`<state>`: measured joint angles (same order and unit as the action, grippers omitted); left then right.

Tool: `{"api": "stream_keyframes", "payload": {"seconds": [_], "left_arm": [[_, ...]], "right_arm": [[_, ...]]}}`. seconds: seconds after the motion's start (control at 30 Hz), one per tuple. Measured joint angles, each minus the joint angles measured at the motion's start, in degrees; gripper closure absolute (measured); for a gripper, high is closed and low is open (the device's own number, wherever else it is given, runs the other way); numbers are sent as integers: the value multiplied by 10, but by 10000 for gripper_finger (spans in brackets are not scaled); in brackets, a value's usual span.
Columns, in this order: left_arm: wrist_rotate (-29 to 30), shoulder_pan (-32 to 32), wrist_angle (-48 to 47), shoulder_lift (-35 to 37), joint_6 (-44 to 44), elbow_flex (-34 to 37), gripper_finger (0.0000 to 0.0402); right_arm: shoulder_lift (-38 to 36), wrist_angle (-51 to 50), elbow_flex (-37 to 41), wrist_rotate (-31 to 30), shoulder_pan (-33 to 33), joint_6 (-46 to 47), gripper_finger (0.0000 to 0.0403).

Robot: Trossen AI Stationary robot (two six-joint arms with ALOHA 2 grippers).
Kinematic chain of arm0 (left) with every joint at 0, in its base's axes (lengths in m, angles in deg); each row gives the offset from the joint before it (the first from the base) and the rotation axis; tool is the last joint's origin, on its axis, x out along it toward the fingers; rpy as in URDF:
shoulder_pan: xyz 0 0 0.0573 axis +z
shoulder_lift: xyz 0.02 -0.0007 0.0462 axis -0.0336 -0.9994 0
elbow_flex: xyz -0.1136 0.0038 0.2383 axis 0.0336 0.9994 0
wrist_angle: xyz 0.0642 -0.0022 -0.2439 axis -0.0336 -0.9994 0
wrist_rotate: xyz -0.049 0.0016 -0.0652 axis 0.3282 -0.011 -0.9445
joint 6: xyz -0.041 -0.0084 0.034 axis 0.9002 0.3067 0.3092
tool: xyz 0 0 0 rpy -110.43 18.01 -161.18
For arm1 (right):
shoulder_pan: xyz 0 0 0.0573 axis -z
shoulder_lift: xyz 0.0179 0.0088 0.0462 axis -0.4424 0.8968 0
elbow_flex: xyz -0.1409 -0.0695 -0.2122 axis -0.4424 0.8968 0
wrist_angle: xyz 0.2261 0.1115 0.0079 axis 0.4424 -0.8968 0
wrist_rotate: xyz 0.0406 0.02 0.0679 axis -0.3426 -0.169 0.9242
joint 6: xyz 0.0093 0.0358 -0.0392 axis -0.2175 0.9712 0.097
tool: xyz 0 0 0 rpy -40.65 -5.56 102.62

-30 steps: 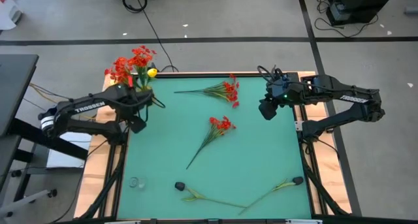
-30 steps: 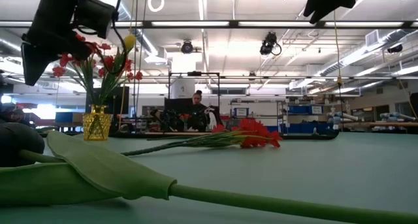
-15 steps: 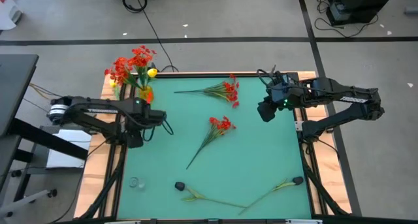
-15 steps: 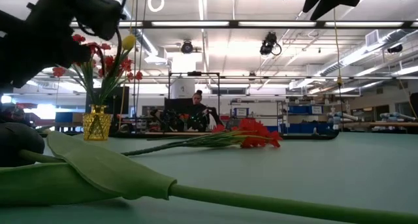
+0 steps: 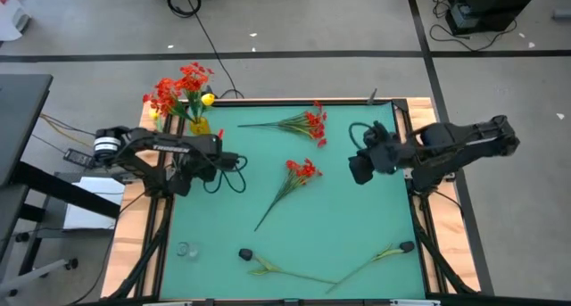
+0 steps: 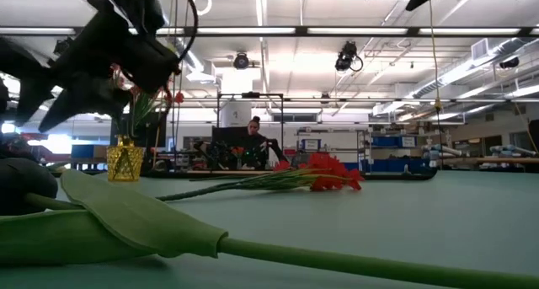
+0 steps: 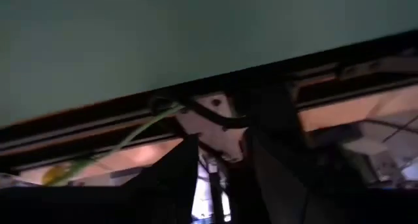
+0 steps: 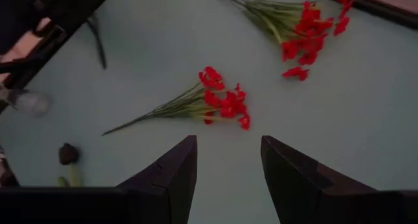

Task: Sort flowers into vase by color
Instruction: Put the yellow flower into the yellow vase

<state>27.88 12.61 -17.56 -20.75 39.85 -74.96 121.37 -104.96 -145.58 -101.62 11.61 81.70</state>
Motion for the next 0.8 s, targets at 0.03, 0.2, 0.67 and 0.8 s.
{"api": "stream_keyframes", "payload": {"seconds": [0.03,0.2,0.67,0.8], "left_arm": [[7,13,0,-2,-22,0,251],[12,87,40,-3,-154,0,251],[28,189,80,-2,-434,27,251],[78,187,80,-2,-487,71,251]], "right_arm": [[3,0,0,-8,-13,17,224],[23,-2,0,-46,-78,105,224],[129,-3,0,-132,-196,275,224],[159,-4,0,-140,-208,294,224]]}}
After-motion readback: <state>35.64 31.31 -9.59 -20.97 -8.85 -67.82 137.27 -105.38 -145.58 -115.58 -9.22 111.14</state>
